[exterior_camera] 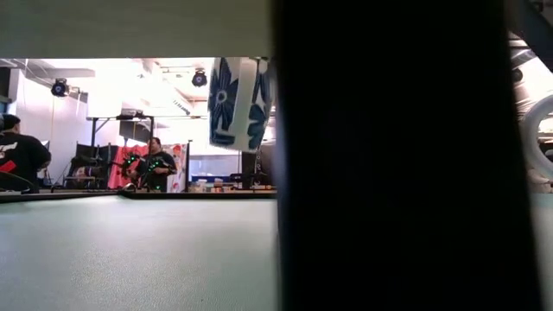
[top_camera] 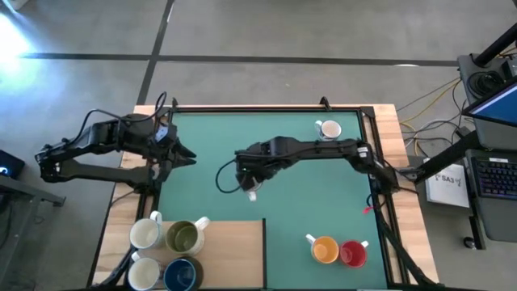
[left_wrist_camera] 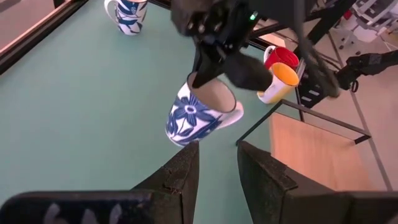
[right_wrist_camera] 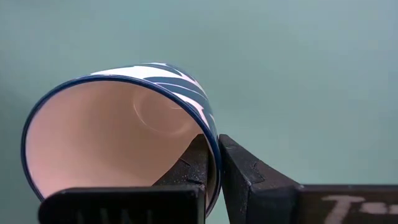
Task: Place coffee mugs
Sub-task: Move the bottom blue patterned mug to the center of the table
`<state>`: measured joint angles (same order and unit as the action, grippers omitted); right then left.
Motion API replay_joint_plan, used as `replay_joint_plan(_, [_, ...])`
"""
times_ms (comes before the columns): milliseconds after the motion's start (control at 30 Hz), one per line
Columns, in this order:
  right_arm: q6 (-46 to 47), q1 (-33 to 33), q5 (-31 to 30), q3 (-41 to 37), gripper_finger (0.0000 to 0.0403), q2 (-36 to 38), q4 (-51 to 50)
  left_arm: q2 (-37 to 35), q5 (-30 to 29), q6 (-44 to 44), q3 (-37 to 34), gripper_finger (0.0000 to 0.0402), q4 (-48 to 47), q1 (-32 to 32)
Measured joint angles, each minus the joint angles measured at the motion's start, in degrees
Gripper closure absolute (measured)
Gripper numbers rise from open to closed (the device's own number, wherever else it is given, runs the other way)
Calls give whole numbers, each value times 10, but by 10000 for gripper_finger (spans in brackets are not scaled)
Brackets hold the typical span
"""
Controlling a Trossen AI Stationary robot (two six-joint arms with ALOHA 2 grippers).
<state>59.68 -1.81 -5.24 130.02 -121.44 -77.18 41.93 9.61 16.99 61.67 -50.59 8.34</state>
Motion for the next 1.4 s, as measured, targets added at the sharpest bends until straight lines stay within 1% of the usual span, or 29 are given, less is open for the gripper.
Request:
replay_joint_plan(133, [-26, 7, 31, 0, 390, -36, 3, 3, 0, -5, 0, 310, 0, 0])
replay_joint_plan(267, [-35, 9, 38, 2, 390, -62, 18, 4, 0, -14, 0, 310, 0, 0])
replay_joint_plan(500, [-50, 10, 52, 3, 390, -82, 35, 3, 0, -15, 0, 310, 0, 0])
replay_joint_plan(600, [-68, 10, 52, 3, 389, -82, 64, 4, 0, -15, 0, 310, 0, 0])
replay_joint_plan(700, [-73, 10, 53, 3, 377, -82, 76, 4, 0, -15, 0, 310, 0, 0])
replay_joint_plan(767, [-72, 10, 53, 3, 360, -82, 93, 3, 0, -15, 0, 310, -1, 0])
replay_joint_plan(900, [-64, 13, 52, 3, 326, -82, 92, 3, 0, -18, -1, 310, -2, 0])
replay_joint_plan(1000, [-54, 14, 52, 3, 310, -82, 93, 3, 0, -27, -2, 310, -6, 0])
replay_joint_plan(1100, [-47, 14, 51, 3, 302, -82, 96, 3, 0, -30, -2, 310, -9, 0])
replay_joint_plan(1233, [-42, 14, 51, 3, 302, -82, 98, 3, 0, -30, -2, 310, -9, 0])
replay_joint_plan(1400, [-42, 14, 52, 3, 302, -62, 93, 1, 0, -30, -2, 310, -11, 0])
